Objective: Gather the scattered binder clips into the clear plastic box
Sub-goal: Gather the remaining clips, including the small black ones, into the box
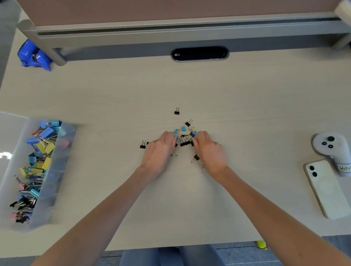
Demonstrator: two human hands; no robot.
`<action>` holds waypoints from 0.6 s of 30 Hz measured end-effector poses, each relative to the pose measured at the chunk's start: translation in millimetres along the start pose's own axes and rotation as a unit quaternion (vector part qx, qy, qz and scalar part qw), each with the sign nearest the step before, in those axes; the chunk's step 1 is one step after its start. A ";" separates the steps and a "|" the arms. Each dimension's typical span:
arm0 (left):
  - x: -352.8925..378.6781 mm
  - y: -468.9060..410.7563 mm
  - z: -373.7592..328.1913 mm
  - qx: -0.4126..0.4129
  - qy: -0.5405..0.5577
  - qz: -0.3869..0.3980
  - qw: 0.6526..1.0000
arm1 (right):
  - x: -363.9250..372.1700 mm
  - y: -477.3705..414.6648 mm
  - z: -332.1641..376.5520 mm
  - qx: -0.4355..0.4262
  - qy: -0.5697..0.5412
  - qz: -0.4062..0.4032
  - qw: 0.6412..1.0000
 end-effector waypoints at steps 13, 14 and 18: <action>-22.9 15.7 -5.0 -0.400 0.771 0.108 0.483 | -10.4 7.5 13.1 0.465 -0.721 0.264 0.442; -26.2 16.6 -6.2 -0.391 0.787 0.118 0.462 | -11.7 7.7 16.5 0.465 -0.751 0.274 0.379; -37.4 17.2 -4.9 -0.364 0.801 0.149 0.451 | -19.0 8.0 25.6 0.456 -0.812 0.283 0.228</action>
Point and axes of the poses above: each hand's wrist, its own y-axis away from the middle knuckle, its own x-axis out of the palm, z = x × y, the point moved 4 cm from there along -y, towards the middle knuckle, and after that the axes turned 7 degrees about x, right-handed, at the moved point
